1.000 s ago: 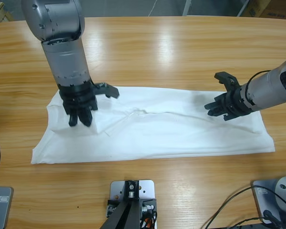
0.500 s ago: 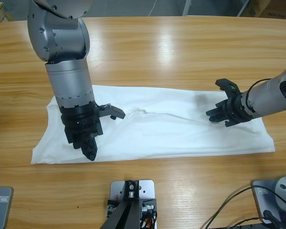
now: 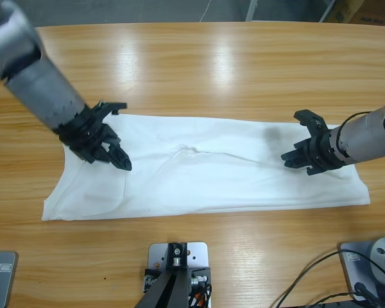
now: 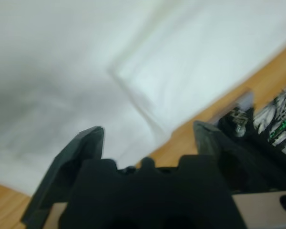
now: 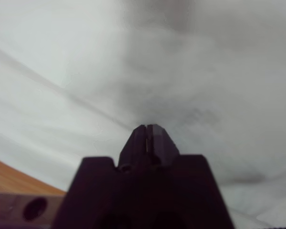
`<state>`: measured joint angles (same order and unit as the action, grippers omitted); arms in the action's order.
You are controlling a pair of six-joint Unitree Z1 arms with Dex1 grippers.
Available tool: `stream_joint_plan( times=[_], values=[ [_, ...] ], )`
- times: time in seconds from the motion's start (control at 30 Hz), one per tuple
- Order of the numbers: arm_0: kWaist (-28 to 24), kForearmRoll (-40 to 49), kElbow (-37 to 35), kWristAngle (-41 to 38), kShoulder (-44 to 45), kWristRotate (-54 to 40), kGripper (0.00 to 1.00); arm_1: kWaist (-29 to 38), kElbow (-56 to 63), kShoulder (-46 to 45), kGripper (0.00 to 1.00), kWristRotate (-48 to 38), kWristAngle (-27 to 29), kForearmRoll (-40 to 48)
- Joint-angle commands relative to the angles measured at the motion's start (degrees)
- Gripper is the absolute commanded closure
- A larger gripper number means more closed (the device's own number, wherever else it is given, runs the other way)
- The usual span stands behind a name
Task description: Fold clothes
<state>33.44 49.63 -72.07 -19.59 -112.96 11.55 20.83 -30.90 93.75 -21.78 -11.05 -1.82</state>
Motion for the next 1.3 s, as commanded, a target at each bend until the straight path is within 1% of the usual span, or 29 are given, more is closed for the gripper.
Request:
stream_joint_plan(
  times=[0.03,0.2,0.57,0.93,1.0,1.17,1.2,1.3],
  values=[
    [-0.69,-14.65,9.16,0.38,-0.05,8.12,0.276,-0.96,1.9,-0.33,1.0,0.33,-0.81,1.1],
    [-0.92,-15.79,7.45,-1.27,-0.33,9.02,0.276,-1.05,1.9,0.32,1.0,0.33,-0.81,1.65],
    [-0.43,-18.52,8.52,-2.61,-1.85,9.37,0.276,-1.05,1.81,1.06,1.0,0.33,-1.07,2.44],
    [2.86,-19.31,8.52,-2.89,-4.13,9.83,0.276,-1.14,1.88,0.73,1.0,0.33,-0.99,2.61],
    [3.65,-19.52,8.52,-2.73,-4.5,9.93,0.293,-1.14,2.02,0.62,1.0,0.33,-0.99,2.61],
    [3.91,-19.66,8.26,-2.55,-3.74,9.16,0.298,-1.28,2.14,0.55,1.0,0.33,-1.0,2.61],
    [3.91,-19.66,8.24,-2.57,-3.57,8.58,0.308,-1.32,2.07,0.55,1.0,0.33,-1.07,2.61],
    [3.91,-19.54,8.26,-2.96,-2.99,6.35,0.43,-1.32,2.16,0.57,1.0,0.33,-1.07,2.61]
  ],
)
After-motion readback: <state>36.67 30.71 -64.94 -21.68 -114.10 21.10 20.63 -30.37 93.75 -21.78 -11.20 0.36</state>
